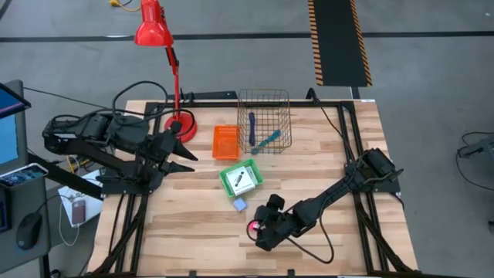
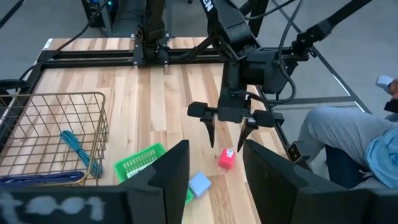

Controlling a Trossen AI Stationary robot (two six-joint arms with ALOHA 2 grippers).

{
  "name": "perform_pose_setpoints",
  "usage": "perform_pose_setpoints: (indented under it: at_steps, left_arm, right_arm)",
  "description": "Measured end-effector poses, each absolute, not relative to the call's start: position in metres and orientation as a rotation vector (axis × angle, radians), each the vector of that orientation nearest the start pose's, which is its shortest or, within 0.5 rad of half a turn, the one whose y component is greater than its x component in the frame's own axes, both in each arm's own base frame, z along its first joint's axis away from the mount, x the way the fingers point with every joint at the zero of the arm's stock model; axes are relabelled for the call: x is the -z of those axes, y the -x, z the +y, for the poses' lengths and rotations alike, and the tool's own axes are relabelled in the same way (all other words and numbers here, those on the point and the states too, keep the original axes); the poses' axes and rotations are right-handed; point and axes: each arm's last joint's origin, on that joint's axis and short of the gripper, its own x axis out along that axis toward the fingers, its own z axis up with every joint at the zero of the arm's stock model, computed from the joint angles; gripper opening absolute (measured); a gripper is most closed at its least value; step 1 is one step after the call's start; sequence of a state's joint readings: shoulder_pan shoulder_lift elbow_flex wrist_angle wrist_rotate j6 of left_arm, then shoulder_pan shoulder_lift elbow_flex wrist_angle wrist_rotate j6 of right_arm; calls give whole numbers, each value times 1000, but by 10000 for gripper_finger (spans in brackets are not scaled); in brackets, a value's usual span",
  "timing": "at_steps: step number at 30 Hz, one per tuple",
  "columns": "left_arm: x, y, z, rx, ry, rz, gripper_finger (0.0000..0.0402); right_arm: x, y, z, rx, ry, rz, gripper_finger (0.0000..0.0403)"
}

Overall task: Pick and place items into bin
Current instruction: Put the pink adaptor into the orange bin

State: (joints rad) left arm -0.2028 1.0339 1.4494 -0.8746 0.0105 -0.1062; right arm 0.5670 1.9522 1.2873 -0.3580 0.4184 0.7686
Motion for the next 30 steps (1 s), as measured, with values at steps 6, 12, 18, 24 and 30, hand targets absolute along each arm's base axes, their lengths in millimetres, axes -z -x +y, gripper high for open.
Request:
perform_pose_setpoints:
  at_steps: [6,12,18,24,30]
  left_arm:
    - [-441,-168,-35,182,70,469,139]
    - [-441,-168,-35,182,71,469,139]
    - [-441,-168,-35,182,72,469,139]
    - [-442,-168,-35,178,92,466,139]
    - [-442,-168,-35,176,100,467,139]
  right_arm:
    - [-165,-337,210,240,-153,829,282]
    - [-163,-332,218,264,-110,789,282]
    - [-134,-338,233,265,-68,740,282]
    - [-112,-338,237,325,-24,727,282]
    - [-113,-339,236,346,-25,713,282]
